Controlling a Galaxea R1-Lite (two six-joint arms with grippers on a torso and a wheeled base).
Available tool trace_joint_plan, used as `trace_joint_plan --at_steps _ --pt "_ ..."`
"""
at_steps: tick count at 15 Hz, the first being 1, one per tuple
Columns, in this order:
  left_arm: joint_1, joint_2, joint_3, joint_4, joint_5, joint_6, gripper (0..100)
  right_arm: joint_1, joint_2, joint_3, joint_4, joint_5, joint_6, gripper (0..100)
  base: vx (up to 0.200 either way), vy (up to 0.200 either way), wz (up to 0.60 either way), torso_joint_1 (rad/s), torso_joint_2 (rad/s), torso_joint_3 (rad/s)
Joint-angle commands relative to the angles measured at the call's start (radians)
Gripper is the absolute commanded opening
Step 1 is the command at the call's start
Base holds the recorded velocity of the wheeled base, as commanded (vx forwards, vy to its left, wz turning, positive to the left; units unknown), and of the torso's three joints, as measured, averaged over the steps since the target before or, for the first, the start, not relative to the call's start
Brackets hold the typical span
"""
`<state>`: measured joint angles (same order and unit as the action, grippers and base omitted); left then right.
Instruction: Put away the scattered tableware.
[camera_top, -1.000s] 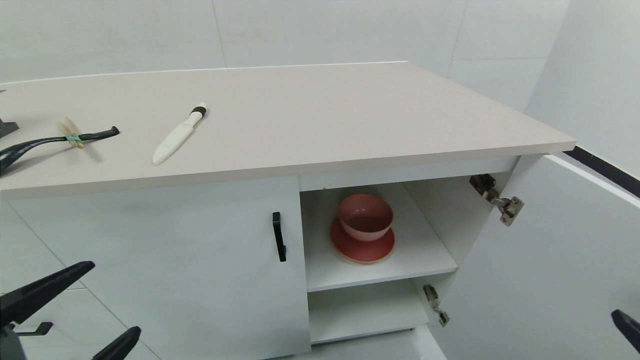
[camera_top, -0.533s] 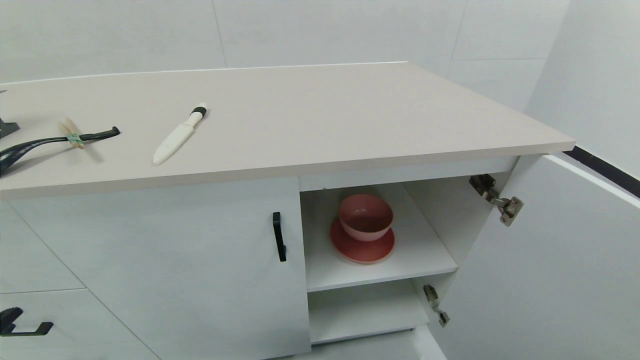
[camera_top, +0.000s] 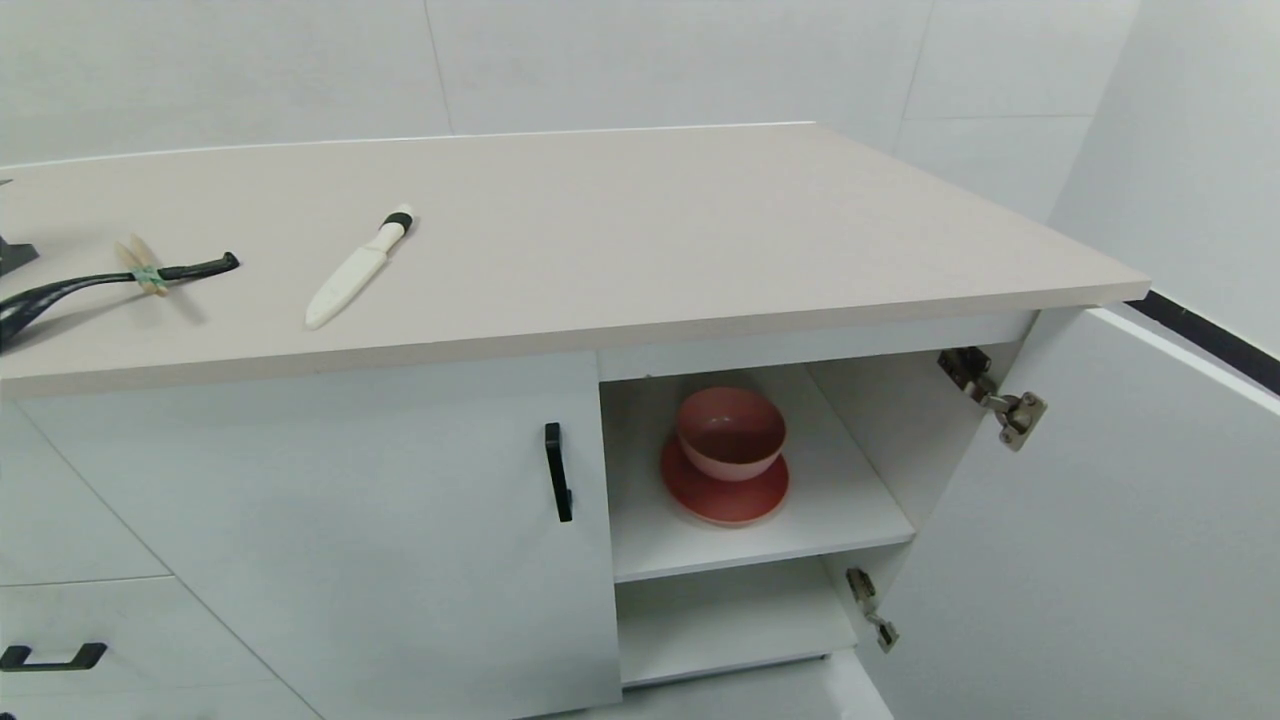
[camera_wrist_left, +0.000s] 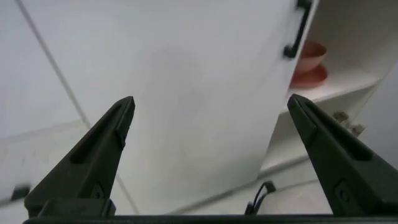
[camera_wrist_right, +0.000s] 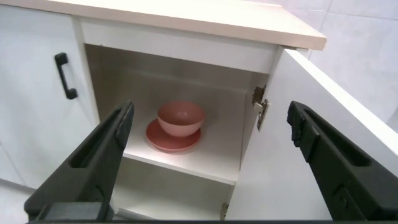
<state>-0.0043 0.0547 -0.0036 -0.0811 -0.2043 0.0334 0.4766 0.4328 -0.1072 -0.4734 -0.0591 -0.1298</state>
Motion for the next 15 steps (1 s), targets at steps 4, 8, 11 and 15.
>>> trace_joint_plan --at_steps 4,8,11,15 --pt "0.004 -0.035 0.004 0.011 -0.075 -0.05 100 -0.001 0.006 0.0 0.007 0.016 -0.002 100 -0.05 0.0 0.0 0.003 0.0 -0.002" --pt "0.006 -0.055 0.004 0.011 -0.017 -0.104 100 -0.001 0.006 0.0 0.007 0.016 -0.002 100 0.0 0.0 0.0 0.0 0.0 0.0" --pt "0.004 -0.055 0.004 0.011 0.068 -0.079 100 -0.003 -0.006 0.003 0.009 0.016 -0.002 100 0.0 0.0 0.0 0.0 0.0 0.0" --pt "0.004 -0.055 0.004 0.011 0.298 -0.013 100 -0.023 -0.032 0.001 0.033 0.015 -0.002 100 0.0 0.0 0.0 0.0 0.0 0.0"
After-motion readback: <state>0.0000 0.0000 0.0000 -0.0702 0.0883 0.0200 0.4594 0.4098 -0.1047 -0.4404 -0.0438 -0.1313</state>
